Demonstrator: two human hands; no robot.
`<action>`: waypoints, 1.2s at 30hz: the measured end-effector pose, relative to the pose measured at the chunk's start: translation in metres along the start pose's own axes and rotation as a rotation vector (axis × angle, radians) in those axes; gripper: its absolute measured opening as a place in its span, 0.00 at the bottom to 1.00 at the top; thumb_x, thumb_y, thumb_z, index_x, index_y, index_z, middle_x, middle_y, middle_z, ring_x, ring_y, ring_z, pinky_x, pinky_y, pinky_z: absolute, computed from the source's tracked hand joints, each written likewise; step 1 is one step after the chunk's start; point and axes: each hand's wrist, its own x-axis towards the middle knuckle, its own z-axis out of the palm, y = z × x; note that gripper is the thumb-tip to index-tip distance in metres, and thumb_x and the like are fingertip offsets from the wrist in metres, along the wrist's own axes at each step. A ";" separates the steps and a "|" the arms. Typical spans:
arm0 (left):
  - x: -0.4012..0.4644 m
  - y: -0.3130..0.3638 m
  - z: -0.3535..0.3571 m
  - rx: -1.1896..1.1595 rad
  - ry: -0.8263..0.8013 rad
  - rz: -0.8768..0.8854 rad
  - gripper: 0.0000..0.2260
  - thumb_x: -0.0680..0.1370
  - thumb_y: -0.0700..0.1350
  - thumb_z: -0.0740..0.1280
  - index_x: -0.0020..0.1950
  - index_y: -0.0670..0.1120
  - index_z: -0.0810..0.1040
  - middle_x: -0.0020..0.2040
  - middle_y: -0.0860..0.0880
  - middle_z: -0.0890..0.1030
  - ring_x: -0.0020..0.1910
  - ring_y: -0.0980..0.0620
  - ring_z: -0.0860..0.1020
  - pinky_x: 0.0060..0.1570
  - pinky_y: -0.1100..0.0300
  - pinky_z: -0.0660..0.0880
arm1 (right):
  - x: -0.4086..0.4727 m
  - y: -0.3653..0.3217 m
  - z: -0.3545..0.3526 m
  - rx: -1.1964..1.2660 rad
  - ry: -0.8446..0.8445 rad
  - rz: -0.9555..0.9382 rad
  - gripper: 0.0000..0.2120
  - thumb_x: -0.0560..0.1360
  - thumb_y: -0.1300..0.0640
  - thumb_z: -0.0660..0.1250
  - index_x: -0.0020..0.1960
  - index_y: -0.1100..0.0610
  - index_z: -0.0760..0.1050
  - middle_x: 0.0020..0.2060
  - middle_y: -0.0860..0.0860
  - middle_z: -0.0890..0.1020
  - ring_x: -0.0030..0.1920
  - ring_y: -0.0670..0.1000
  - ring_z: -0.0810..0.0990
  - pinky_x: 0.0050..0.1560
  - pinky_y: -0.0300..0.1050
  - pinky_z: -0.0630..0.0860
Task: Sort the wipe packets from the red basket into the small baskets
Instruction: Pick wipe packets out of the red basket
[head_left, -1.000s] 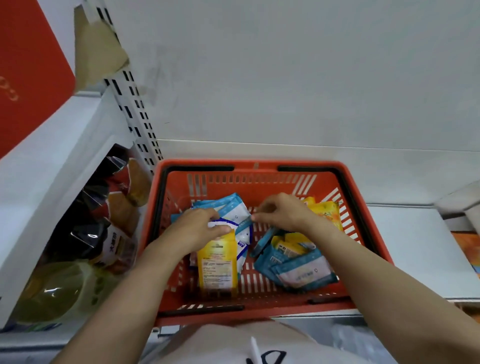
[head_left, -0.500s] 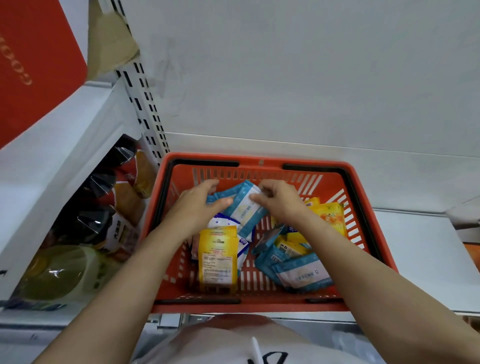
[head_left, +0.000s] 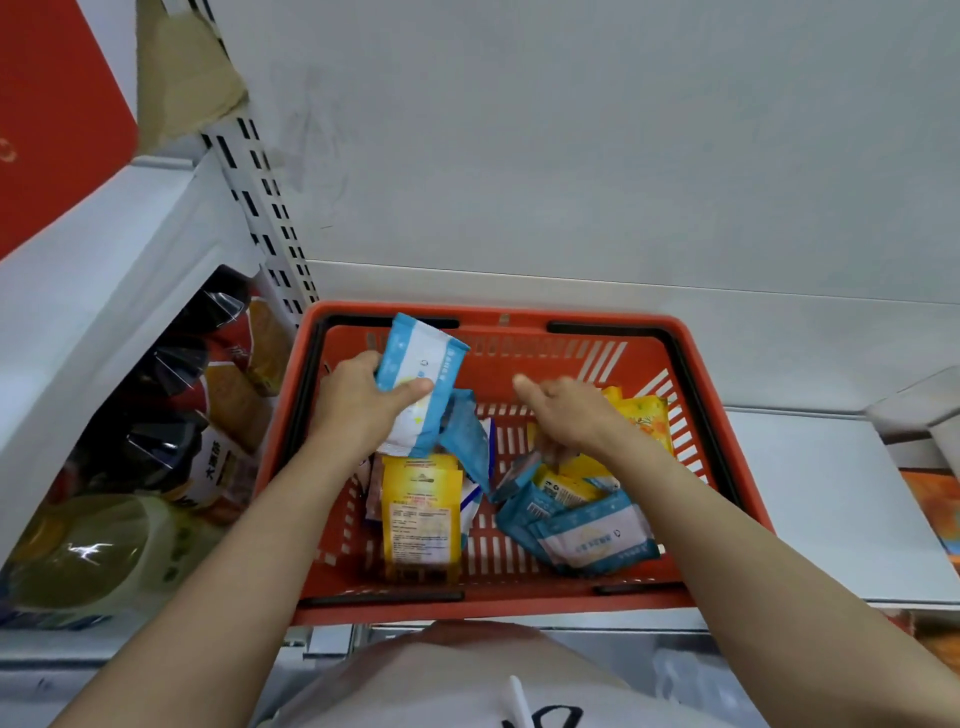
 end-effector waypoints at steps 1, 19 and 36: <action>0.001 -0.002 -0.002 -0.028 -0.007 -0.009 0.14 0.72 0.50 0.75 0.54 0.45 0.81 0.48 0.48 0.84 0.43 0.50 0.82 0.46 0.49 0.81 | -0.001 0.004 0.003 -0.039 -0.099 0.110 0.33 0.80 0.34 0.49 0.63 0.60 0.73 0.34 0.57 0.85 0.33 0.55 0.85 0.40 0.52 0.84; -0.017 0.013 0.012 -0.403 -0.211 -0.037 0.06 0.76 0.45 0.72 0.51 0.47 0.81 0.45 0.49 0.85 0.41 0.51 0.84 0.41 0.55 0.81 | -0.059 0.012 0.002 0.803 0.345 -0.016 0.32 0.69 0.63 0.78 0.69 0.48 0.71 0.56 0.52 0.80 0.45 0.51 0.86 0.40 0.46 0.83; -0.173 0.106 0.121 -0.600 -0.477 0.125 0.07 0.78 0.42 0.69 0.55 0.46 0.80 0.51 0.47 0.85 0.50 0.47 0.84 0.53 0.49 0.80 | -0.249 0.132 -0.017 1.205 0.389 0.002 0.16 0.74 0.67 0.66 0.61 0.58 0.77 0.53 0.55 0.85 0.50 0.54 0.85 0.44 0.46 0.80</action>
